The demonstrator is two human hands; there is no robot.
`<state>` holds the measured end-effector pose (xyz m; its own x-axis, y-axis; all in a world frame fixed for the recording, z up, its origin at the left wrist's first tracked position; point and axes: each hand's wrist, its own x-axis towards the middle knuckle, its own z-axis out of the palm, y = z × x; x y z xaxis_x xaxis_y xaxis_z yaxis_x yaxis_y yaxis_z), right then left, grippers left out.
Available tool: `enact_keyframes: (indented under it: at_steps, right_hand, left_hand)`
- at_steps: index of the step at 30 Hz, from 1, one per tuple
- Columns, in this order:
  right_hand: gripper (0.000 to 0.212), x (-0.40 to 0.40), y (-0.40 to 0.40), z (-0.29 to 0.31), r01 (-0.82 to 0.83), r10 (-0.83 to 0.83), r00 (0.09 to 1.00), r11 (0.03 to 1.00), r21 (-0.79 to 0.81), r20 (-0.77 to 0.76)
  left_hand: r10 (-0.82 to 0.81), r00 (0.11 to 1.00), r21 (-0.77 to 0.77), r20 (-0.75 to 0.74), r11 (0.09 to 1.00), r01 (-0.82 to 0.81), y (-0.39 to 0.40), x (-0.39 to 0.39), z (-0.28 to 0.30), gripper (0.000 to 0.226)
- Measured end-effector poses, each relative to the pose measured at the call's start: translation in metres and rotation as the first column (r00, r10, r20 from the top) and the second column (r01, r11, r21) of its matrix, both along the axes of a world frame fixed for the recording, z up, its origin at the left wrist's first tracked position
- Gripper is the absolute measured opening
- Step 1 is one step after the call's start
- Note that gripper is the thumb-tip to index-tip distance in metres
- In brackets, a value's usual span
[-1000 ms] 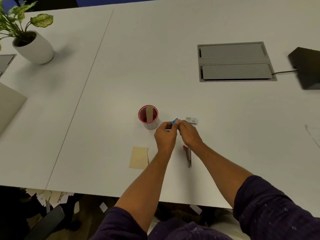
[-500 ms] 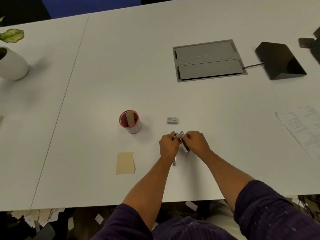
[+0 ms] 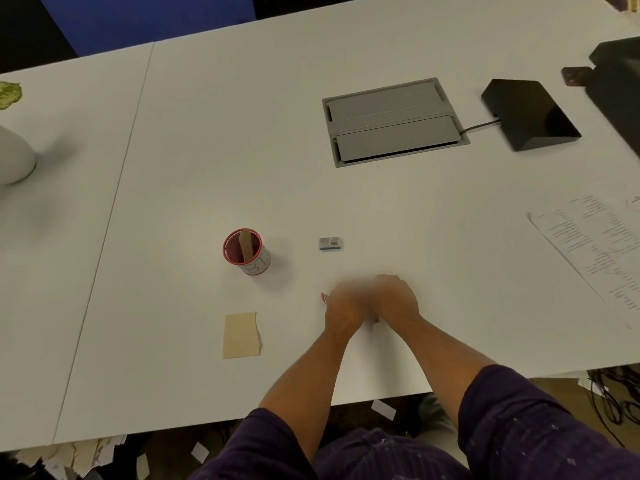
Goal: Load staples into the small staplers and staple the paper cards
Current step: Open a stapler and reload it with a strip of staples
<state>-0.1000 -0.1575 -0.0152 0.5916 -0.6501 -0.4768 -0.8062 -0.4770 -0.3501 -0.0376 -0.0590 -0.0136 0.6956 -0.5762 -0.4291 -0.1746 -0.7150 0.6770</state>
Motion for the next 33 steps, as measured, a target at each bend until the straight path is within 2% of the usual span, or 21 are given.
enact_keyframes:
  at_steps: [3, 8, 12, 16, 18, 20, 23, 29, 33]
  right_hand:
    - [0.027, 0.0, 0.001, -0.002, 0.003, -0.003, 1.0, 1.0, -0.007, -0.022]
    - [0.018, 0.003, 0.002, -0.003, -0.043, 0.042, 0.997, 0.999, -0.024, -0.061]
    - [0.016, 0.006, 0.001, -0.001, -0.102, 0.099, 0.99, 0.995, -0.022, -0.099]
    - [0.009, 0.008, 0.001, 0.0, -0.121, 0.118, 0.986, 0.993, -0.017, -0.115]
    - [0.011, 0.006, 0.0, 0.0, -0.108, 0.103, 0.989, 0.993, -0.045, -0.103]
    - [0.018, 0.003, 0.0, -0.001, -0.102, 0.093, 0.992, 0.989, -0.103, -0.088]
    - [0.023, 0.004, -0.001, 0.002, -0.115, 0.108, 0.993, 0.981, -0.154, -0.054]
    - [0.021, 0.016, 0.005, 0.008, -0.136, 0.144, 0.987, 0.984, -0.113, 0.066]
    - [0.016, 0.024, 0.018, 0.008, -0.121, 0.125, 0.982, 0.992, -0.034, 0.142]
  left_hand:
    - [-0.052, 0.999, -0.006, 0.015, 0.999, 0.052, 0.0, 0.001, 0.0, 0.014]
    - [-0.041, 0.999, -0.022, -0.024, 0.999, 0.04, 0.002, 0.0, 0.0, 0.013]
    - [-0.1, 0.995, 0.006, -0.023, 0.995, 0.1, 0.005, 0.0, 0.002, 0.03]
    - [-0.095, 0.995, 0.008, -0.021, 0.995, 0.095, 0.006, 0.002, 0.003, 0.02]
    - [-0.1, 0.995, 0.026, 0.008, 0.995, 0.1, 0.007, 0.003, 0.002, 0.013]
    - [-0.083, 0.995, 0.036, 0.048, 0.996, 0.082, 0.009, 0.005, 0.001, 0.023]
    - [-0.049, 0.992, 0.002, 0.113, 0.999, 0.049, 0.014, 0.008, 0.003, 0.022]
    - [0.035, 0.954, 0.002, 0.297, 0.999, -0.037, 0.032, 0.019, 0.004, 0.023]
    - [0.127, 0.952, 0.036, 0.28, 0.989, -0.143, 0.052, 0.026, 0.0, 0.027]
